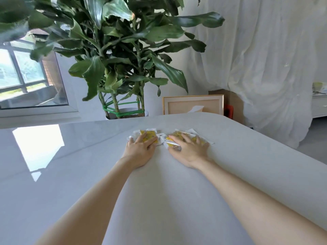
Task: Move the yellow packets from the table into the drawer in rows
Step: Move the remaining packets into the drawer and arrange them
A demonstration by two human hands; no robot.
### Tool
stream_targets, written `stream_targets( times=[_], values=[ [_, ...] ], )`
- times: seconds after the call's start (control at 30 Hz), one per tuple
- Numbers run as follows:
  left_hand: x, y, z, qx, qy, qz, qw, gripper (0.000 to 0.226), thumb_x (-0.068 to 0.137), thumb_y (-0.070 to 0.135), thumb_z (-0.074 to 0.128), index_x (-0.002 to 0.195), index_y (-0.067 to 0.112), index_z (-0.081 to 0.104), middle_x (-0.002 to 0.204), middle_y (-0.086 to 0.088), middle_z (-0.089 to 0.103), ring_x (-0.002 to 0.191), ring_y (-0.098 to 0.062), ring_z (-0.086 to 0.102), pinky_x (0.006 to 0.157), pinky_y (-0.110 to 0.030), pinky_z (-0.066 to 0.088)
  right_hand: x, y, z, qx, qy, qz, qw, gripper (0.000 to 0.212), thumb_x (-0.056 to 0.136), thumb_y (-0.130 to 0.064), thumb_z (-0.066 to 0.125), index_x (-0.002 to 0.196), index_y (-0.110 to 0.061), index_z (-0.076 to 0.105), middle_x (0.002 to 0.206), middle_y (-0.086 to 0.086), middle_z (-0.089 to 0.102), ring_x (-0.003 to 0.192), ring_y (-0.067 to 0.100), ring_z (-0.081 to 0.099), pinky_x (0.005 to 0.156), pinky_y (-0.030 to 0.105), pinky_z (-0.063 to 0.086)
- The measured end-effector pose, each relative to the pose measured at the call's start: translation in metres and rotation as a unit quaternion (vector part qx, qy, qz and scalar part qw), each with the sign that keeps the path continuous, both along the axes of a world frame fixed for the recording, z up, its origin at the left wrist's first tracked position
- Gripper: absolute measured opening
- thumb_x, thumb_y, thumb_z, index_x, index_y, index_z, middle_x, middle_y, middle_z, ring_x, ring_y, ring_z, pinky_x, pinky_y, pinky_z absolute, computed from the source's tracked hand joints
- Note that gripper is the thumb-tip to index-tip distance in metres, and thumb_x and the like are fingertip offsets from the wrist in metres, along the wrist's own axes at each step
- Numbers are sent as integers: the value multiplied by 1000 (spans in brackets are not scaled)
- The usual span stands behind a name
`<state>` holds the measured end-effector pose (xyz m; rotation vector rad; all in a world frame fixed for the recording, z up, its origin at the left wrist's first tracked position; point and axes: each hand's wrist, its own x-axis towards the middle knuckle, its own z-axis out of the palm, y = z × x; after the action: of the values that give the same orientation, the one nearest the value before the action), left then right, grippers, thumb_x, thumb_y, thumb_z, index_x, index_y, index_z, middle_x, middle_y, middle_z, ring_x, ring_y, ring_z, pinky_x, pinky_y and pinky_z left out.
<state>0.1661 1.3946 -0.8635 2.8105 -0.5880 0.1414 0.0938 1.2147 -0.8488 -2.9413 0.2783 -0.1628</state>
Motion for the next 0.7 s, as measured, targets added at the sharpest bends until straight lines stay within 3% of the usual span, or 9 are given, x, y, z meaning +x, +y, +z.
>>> stream_targets(
  times=[0.3,0.43,0.7],
  values=[
    [-124,53,4,-49,-22,56,997,47,93,47,27,138,46,38,158,4,18,143,-25,20,120,-36,4,-99,51,-2,16,-5,52,999,53,88,-67,30,140,-62,17,161,-14,7,146,38,3,111,63,6],
    [-181,74,10,-85,-34,69,993,40,95,44,40,135,42,47,155,5,26,141,-20,24,119,-33,8,-145,68,-2,35,2,73,997,54,86,-71,32,138,-64,19,160,-16,9,146,38,5,112,62,6],
    [-269,102,16,-128,-33,87,987,36,95,41,44,129,37,56,152,4,34,138,-13,30,119,-32,9,-227,95,4,80,20,97,992,61,81,-81,27,138,-62,23,160,-15,10,146,39,0,112,64,2]
  ],
)
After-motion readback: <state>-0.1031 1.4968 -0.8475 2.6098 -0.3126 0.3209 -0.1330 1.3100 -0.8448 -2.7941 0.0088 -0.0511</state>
